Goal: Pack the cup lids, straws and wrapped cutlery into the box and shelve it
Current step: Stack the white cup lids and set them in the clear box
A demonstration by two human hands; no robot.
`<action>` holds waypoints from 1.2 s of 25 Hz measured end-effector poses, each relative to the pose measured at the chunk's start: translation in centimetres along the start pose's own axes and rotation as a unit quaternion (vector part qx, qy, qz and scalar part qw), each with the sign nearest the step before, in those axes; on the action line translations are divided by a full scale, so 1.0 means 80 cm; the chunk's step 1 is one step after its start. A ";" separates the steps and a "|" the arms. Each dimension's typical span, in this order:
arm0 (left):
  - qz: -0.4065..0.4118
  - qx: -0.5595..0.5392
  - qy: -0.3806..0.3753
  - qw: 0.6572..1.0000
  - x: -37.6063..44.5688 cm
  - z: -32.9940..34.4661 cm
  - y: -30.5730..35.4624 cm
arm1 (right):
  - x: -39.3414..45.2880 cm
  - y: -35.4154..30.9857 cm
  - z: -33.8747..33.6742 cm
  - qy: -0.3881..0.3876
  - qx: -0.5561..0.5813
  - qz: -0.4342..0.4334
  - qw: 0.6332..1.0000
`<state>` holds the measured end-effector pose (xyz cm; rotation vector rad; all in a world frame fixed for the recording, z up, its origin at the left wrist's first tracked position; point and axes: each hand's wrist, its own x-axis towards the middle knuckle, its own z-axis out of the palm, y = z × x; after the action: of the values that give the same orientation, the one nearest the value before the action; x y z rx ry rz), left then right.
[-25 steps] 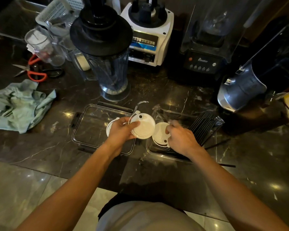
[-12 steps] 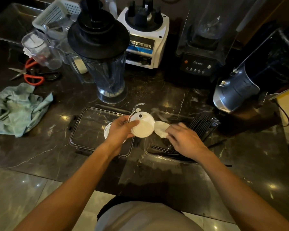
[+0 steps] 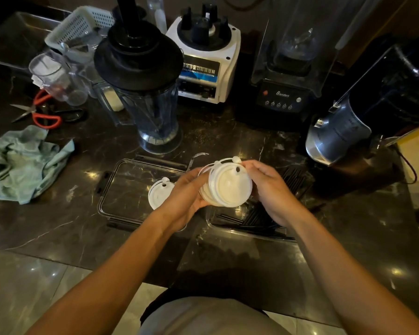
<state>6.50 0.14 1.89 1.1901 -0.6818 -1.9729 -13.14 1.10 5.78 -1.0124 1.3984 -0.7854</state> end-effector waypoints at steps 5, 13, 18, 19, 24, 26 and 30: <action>-0.010 -0.001 0.001 1.000 -0.002 -0.005 -0.014 | 0.006 0.023 0.021 0.062 -0.064 -0.035 0.995; -0.025 0.048 -0.028 0.998 -0.004 0.012 -0.027 | 0.006 0.048 0.042 0.154 -0.201 -0.158 0.954; -0.018 0.034 -0.015 0.999 -0.005 0.016 -0.034 | 0.010 0.059 0.045 0.174 -0.133 -0.130 0.967; -0.017 0.022 -0.016 0.999 -0.005 0.016 -0.036 | 0.009 0.061 0.045 0.178 -0.130 -0.122 0.968; -0.021 0.000 0.003 1.000 -0.005 0.018 -0.042 | 0.002 0.059 0.044 0.124 -0.117 -0.102 0.980; -0.024 0.005 0.009 1.000 -0.003 0.014 -0.044 | 0.004 0.060 0.043 0.116 -0.129 -0.107 0.979; -0.020 -0.011 0.007 1.000 -0.001 0.008 -0.046 | 0.005 0.060 0.044 0.096 -0.084 -0.073 0.989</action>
<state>4.82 2.48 -0.55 1.2110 -0.6332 -1.9982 -10.21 2.98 0.90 -1.2064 1.5885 -0.9027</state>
